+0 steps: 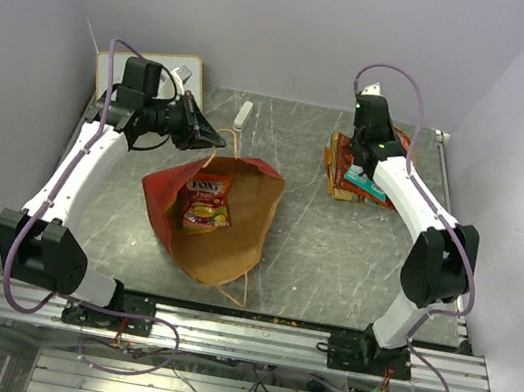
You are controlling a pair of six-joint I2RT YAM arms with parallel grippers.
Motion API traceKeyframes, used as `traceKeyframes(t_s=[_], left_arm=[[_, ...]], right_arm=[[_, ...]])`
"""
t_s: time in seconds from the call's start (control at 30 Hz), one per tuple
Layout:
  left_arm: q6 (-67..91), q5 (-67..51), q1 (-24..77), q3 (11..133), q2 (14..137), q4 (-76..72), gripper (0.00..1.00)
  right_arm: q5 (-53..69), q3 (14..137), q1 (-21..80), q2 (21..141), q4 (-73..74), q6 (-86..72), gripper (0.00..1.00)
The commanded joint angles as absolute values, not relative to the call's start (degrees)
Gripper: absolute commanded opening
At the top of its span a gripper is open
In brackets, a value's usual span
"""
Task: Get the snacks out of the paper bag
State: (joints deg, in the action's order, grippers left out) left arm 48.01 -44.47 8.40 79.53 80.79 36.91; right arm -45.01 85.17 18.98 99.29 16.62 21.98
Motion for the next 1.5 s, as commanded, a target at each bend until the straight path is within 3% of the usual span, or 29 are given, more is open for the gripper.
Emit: traceKeyframes(t_s=[0.0,0.27,0.8,0.97,1.2,1.47], left_arm=[[47.3,-45.4,8.3,82.4,81.7,37.3,0.07],[45.6,-45.5,8.3,84.0,83.8,39.6,0.07],[44.5,-46.5,8.2,85.0,86.4,40.4,0.07],[44.2,-46.6,8.2,85.1,86.5,40.6,0.07],[44.4,-46.8,8.2,84.8,85.8,40.5,0.07],[44.9,-46.6,8.2,84.0,83.9,39.6,0.07]], right_arm=[[-46.3,89.2,18.7,103.6,13.6,25.6,0.0],[-43.3,94.7,18.6,110.8,17.3,20.7,0.0],[-37.6,94.5,18.7,119.9,18.9,12.9,0.0],[-36.3,94.8,18.7,120.6,20.2,10.3,0.11],[-35.7,96.6,18.7,117.8,23.1,8.4,0.38],[-31.9,97.4,18.9,110.5,28.0,5.7,0.53]])
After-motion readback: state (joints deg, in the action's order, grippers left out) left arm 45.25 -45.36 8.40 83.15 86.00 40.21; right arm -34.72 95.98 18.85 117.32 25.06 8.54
